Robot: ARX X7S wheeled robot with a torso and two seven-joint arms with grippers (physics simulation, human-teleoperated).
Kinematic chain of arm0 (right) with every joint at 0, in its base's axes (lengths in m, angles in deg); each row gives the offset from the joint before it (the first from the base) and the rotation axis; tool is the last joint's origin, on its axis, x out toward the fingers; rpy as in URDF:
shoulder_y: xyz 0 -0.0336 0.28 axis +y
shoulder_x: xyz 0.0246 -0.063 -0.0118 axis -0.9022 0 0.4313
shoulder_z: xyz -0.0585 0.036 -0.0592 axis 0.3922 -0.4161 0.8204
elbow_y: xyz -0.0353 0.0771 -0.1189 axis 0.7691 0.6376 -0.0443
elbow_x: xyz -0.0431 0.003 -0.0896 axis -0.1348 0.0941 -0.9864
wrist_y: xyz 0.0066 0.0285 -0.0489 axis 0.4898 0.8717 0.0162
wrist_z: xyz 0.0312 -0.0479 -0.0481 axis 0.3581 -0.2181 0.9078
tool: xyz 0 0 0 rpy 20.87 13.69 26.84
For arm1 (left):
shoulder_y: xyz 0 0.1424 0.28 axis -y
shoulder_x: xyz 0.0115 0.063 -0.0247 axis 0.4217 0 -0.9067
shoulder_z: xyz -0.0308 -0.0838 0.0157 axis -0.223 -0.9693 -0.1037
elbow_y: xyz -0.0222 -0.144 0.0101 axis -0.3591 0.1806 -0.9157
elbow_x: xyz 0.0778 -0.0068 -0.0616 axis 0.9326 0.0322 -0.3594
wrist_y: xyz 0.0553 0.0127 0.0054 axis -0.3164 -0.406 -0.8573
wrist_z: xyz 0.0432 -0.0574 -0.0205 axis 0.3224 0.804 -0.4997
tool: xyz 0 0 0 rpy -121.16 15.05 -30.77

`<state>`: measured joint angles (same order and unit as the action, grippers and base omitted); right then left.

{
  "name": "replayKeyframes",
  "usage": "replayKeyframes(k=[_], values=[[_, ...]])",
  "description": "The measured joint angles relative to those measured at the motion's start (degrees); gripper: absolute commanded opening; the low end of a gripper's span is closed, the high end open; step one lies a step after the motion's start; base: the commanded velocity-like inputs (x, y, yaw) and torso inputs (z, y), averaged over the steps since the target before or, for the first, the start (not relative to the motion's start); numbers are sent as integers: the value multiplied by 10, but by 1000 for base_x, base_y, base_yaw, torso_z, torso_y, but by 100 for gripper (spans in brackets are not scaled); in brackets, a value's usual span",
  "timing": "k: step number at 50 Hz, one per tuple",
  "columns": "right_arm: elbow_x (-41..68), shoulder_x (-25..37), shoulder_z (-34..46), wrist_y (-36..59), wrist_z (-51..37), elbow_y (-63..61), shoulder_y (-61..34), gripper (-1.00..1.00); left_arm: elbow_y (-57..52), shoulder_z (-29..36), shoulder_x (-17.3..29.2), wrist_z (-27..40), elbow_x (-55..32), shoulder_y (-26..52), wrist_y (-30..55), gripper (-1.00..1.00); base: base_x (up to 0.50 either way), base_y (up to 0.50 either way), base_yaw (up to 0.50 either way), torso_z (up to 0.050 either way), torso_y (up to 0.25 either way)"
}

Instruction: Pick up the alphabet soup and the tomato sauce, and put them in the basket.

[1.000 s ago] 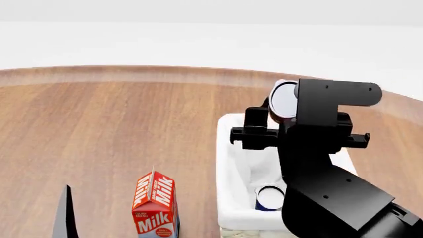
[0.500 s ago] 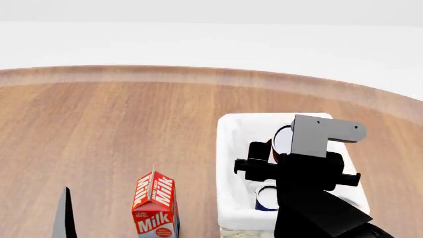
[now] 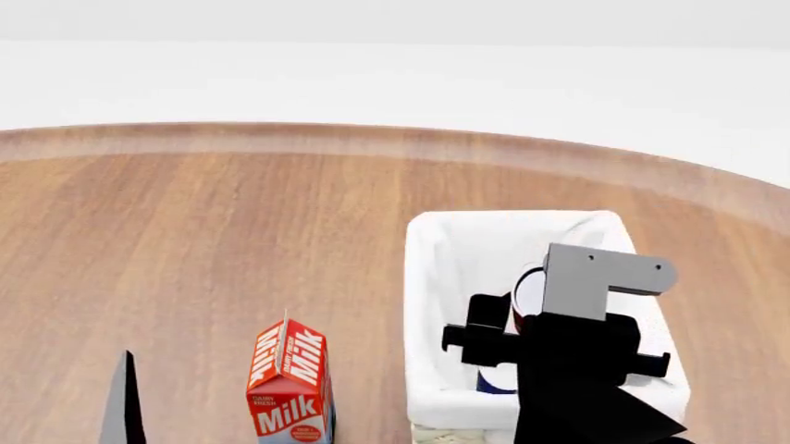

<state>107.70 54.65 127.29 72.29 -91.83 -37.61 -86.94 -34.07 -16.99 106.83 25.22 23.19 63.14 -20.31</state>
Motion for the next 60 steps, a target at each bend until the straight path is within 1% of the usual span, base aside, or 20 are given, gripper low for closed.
replayKeyframes(k=[21, 22, 42, 60], values=[[-3, -6, -1, 0, 3, 9, 6, -100, 1, 1, 1, 1, -2, 1, -1, 100, 0, 0, 0, 0, 0], [-2, -6, -1, 0, 4, 10, 6, 100, 1, 1, 1, 1, -2, 1, -1, 100, 0, 0, 0, 0, 0], [-26, -12, -10, -2, 13, 18, 9, 100, 4, 4, 1, 1, -2, 2, -5, 100, 0, 0, 0, 0, 0], [-94, -2, -13, -69, 4, -14, 5, 100, 3, 6, 1, 2, -3, 4, -5, 100, 0, 0, 0, 0, 0]])
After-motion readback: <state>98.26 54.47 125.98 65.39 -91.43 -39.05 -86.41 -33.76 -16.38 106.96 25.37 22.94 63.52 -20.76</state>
